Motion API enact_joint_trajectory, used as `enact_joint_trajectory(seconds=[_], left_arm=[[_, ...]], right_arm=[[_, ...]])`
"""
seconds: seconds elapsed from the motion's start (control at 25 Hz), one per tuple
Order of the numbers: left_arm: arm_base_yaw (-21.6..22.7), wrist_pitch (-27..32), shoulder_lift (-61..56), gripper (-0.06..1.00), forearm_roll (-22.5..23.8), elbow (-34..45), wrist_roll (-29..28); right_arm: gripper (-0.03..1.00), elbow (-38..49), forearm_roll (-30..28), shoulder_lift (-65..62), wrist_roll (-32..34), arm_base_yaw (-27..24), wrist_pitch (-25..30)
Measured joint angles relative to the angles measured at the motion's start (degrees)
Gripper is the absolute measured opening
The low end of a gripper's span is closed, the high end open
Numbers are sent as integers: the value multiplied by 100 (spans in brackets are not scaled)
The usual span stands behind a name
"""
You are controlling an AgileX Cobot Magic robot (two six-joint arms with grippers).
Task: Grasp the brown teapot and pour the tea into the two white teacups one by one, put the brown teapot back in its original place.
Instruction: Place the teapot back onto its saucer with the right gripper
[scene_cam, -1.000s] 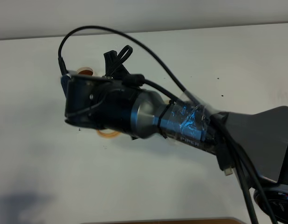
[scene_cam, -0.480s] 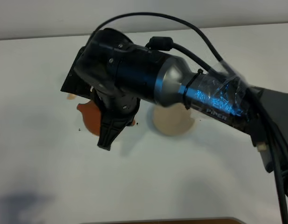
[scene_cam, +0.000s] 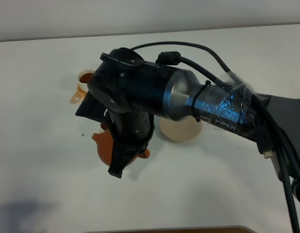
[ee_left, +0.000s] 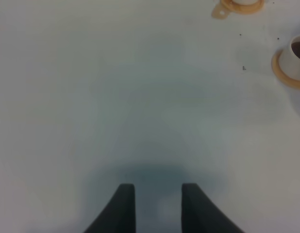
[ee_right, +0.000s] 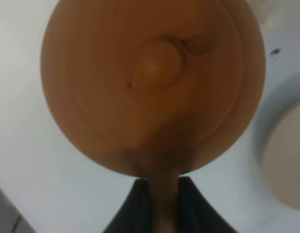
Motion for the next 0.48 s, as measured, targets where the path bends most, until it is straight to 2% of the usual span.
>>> enact_joint_trajectory(seconds=[0.12,0.36,0.48], left_arm=[[0,0,0,28,0,0,0],[0,0,0,28,0,0,0],[0,0,0,28,0,0,0]], right_arm=[[13,222,27,0,66,0,-87],[13,418,-21,0,114,0,-669],[13,435,-54,-27,114,0,-675]])
